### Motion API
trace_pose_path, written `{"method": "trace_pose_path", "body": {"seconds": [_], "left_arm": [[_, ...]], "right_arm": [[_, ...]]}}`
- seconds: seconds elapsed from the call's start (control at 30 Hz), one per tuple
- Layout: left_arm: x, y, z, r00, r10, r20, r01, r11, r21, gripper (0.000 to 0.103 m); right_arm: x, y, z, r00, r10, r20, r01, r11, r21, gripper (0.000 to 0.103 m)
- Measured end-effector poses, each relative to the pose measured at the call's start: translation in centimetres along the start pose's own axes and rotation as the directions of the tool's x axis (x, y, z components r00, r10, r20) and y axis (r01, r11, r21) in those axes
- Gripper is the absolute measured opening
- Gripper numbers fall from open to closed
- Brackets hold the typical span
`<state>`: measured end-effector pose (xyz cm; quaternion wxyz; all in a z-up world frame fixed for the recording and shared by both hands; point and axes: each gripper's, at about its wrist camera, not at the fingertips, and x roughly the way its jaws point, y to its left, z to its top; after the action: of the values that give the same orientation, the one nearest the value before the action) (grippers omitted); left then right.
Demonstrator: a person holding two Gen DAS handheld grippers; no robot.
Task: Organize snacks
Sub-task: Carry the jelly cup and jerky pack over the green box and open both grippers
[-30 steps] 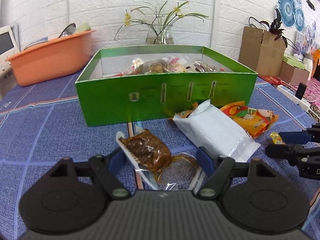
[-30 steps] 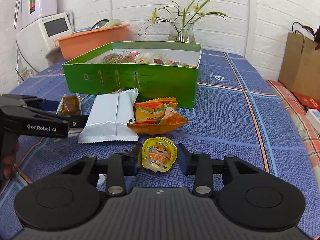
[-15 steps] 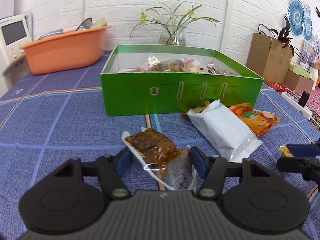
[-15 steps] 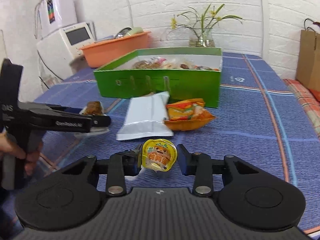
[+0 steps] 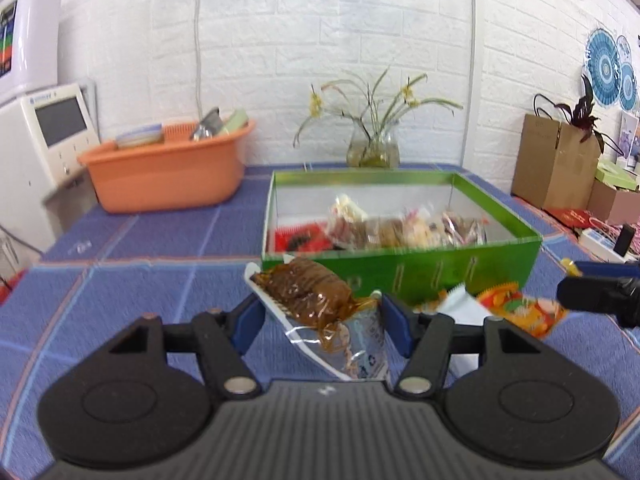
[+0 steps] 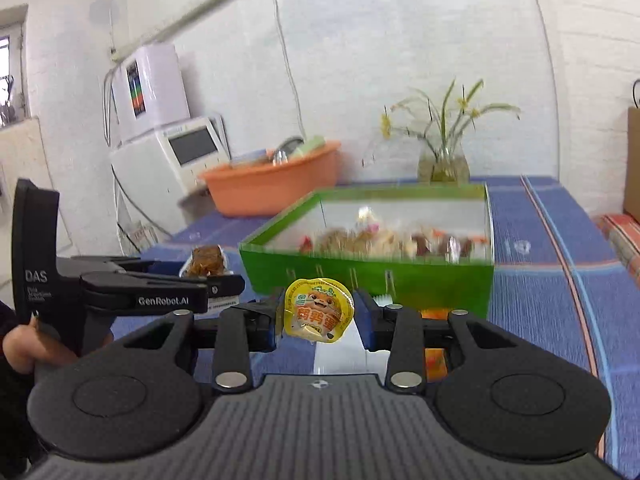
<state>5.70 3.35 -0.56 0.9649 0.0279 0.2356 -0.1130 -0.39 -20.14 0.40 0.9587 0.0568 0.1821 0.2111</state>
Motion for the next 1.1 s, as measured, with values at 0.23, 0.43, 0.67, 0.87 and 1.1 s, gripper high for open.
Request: {"method": "trace_pose_path", "body": {"seconds": [0.23, 0.43, 0.67, 0.87, 1.1], "left_arm": [[2.8, 0.8, 4.3, 0.998, -0.019, 0.064, 0.022, 0.998, -0.051, 0.063], [7.6, -0.9, 5.4, 0.997, 0.011, 0.07, -0.007, 0.998, -0.056, 0.063], [11.3, -1.8, 5.3, 0.998, 0.025, 0.05, -0.022, 0.998, -0.064, 0.065], [12.3, -1.6, 4.7, 0.997, 0.027, 0.068, -0.023, 0.998, -0.056, 0.076], [11.8, -1.8, 4.7, 0.989, 0.067, 0.131, -0.065, 0.998, -0.016, 0.088]], "right_arm": [[0.9, -3.3, 4.8, 0.983, -0.111, 0.144, 0.115, 0.993, -0.026, 0.063], [4.7, -6.6, 5.7, 0.982, -0.115, 0.151, 0.102, 0.991, 0.088, 0.063], [9.9, -9.3, 4.4, 0.995, -0.087, 0.056, 0.072, 0.97, 0.232, 0.064], [11.0, -9.2, 3.5, 0.992, -0.126, 0.022, 0.119, 0.974, 0.192, 0.064], [11.7, -9.5, 3.1, 0.991, -0.134, 0.03, 0.125, 0.973, 0.195, 0.103]]}}
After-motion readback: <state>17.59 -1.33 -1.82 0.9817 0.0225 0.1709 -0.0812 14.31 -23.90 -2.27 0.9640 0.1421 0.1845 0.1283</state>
